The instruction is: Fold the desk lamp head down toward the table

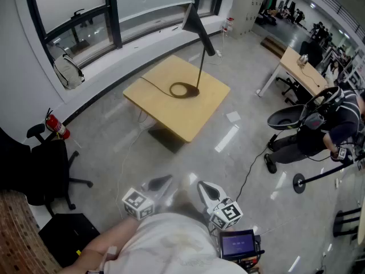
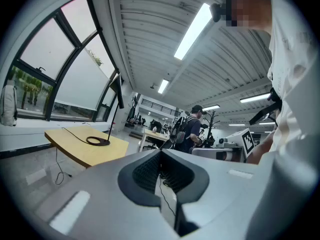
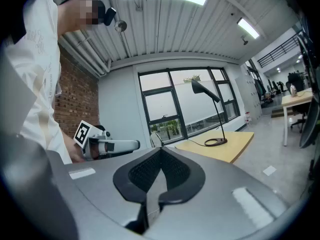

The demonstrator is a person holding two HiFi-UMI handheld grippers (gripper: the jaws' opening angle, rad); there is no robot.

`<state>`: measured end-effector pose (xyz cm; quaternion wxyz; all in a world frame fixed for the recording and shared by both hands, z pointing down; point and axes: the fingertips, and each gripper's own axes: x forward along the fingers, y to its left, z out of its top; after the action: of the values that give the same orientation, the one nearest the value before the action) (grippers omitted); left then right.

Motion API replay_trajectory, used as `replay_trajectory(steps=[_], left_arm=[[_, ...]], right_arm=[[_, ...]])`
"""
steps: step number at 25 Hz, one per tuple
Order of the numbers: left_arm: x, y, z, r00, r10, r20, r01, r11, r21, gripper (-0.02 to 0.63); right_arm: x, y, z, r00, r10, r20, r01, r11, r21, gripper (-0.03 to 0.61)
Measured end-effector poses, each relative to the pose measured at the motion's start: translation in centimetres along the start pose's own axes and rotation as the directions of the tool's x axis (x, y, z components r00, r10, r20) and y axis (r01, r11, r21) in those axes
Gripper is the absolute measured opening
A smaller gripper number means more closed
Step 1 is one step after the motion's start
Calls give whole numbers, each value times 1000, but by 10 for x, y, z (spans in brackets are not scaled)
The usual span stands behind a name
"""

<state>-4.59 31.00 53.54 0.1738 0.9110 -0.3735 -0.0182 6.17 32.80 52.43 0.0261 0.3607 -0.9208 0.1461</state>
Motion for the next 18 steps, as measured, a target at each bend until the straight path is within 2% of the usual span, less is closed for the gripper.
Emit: replay_trajectory(steps=[7,14,18], left_arm=[[-4,3,0,1000,0,2,0,1000,-7,2],[-1,4,-7,1000,-10,-6,9,1000,-24,2],[-4,8,-12,1000,8,-17,-8,999,-33,2]], right_arm=[[11,5,-4,1000,11,-6,-11,999,-52,12],[12,1,-13,999,-17,-30,16,1000,-26,12],[13,-7,-15,999,-35,-9,35,999,34,12]])
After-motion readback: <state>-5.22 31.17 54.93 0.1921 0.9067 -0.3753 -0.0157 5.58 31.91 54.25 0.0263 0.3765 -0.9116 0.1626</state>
